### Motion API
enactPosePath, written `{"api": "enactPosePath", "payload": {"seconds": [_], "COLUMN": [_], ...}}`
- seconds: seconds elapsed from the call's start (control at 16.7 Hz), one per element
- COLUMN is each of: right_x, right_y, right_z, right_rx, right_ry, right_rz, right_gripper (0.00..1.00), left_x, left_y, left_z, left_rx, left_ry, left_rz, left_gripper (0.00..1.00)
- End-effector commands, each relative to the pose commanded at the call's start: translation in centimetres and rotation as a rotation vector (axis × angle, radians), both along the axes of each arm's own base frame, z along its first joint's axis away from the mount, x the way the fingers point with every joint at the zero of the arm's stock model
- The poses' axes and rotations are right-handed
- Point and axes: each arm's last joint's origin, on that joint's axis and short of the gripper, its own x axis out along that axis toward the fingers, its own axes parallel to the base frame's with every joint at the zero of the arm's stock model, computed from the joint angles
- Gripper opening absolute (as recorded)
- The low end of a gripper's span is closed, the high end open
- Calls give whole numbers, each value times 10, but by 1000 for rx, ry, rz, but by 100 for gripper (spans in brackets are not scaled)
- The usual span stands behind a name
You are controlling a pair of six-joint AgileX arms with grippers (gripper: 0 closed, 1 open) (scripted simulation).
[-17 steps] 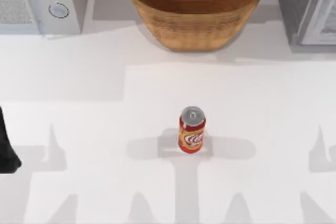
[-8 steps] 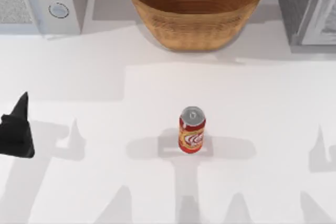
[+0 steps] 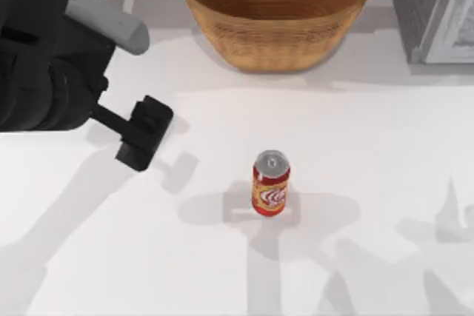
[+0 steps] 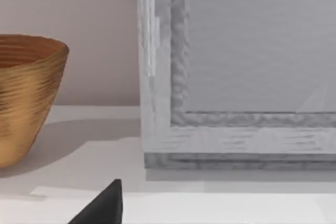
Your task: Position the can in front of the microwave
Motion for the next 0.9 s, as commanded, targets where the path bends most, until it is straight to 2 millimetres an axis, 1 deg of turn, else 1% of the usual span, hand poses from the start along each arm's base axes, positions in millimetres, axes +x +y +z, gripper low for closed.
{"api": "enactPosePath", "payload": {"seconds": [0.12, 0.24, 0.48, 0.6, 0.72, 0.9], "right_x": [0, 0, 0, 0, 0, 0], "right_y": [0, 0, 0, 0, 0, 0], "right_z": [0, 0, 0, 0, 0, 0], "right_rx": [0, 0, 0, 0, 0, 0], "right_ry": [0, 0, 0, 0, 0, 0], "right_rz": [0, 0, 0, 0, 0, 0], "right_gripper": [100, 100, 100, 100, 100, 100], "left_x": [26, 45, 69, 76, 81, 86], "left_y": [-36, -70, -131, -154, -173, -190], "left_z": [-5, -14, -35, -46, -55, -60], "left_rx": [81, 153, 267, 308, 337, 354], "left_ry": [138, 256, 435, 501, 551, 594], "left_rz": [-72, -132, -205, -218, -219, -206], "left_gripper": [100, 100, 100, 100, 100, 100]}}
